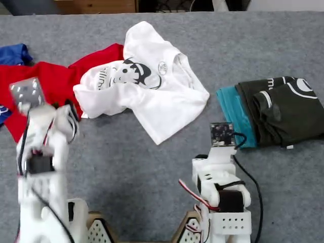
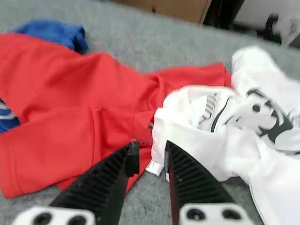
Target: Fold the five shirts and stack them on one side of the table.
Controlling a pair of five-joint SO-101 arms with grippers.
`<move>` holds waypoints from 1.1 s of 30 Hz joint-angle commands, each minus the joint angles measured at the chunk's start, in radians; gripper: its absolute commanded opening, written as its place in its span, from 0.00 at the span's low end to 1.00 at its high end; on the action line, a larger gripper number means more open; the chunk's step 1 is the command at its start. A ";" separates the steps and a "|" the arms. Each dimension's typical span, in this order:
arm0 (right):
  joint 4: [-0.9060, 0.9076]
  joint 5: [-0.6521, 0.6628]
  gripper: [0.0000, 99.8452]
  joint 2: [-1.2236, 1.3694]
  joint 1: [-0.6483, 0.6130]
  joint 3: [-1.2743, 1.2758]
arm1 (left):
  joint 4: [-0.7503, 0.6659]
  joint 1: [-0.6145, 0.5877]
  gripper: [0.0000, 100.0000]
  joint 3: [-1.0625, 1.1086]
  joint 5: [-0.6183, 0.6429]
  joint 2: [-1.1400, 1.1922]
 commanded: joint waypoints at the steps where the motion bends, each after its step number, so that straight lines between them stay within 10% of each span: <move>1: 0.003 0.003 0.01 -0.067 -0.057 -0.008 | -0.051 0.016 0.12 -0.206 0.008 0.330; 13: 0.044 0.021 0.01 -0.079 -0.141 -0.010 | -0.081 0.019 0.19 -0.633 0.006 1.008; 23: -0.308 0.422 0.01 -0.074 -0.008 -0.085 | -0.084 0.007 0.05 -0.739 -0.002 1.175; 33: -0.348 0.255 0.19 0.008 0.023 -0.280 | 0.120 0.016 0.03 -0.716 -0.060 1.056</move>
